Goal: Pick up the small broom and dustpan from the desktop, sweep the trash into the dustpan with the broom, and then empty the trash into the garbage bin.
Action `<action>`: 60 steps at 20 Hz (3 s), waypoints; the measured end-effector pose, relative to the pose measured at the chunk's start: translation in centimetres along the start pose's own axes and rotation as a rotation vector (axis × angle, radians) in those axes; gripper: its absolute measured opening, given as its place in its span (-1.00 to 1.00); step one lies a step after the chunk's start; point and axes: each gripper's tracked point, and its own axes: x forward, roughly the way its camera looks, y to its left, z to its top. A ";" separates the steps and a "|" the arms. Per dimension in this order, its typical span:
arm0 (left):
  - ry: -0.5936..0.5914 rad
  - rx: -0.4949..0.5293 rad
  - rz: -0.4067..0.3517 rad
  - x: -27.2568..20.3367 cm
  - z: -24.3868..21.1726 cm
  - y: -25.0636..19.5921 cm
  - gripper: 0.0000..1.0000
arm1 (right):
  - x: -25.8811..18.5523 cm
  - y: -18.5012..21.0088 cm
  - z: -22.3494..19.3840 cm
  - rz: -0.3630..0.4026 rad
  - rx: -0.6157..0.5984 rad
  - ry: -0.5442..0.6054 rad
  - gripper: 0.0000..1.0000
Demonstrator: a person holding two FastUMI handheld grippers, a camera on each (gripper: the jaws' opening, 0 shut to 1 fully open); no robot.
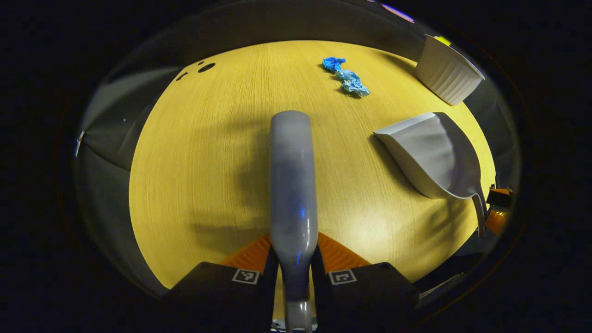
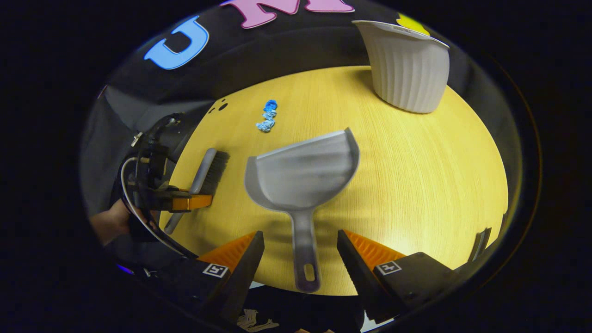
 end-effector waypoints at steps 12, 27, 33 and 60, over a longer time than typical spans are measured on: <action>-0.252 -0.117 -0.036 -4.5 0.9 0.4 -0.40 | 2.8 0.3 -1.4 -0.014 -0.006 0.069 0.98; -0.287 -0.182 -0.041 -9.3 -0.3 -0.4 -0.41 | 8.1 -1.6 -0.1 -0.158 -0.075 0.108 0.39; -0.265 -0.194 -0.022 -7.9 1.3 0.1 -0.40 | 8.2 -0.9 0.3 -0.079 -0.165 0.098 -0.23; -0.067 0.568 0.011 6.5 24.4 -4.6 -0.34 | 6.8 -8.1 4.5 -0.025 -0.441 0.105 -0.25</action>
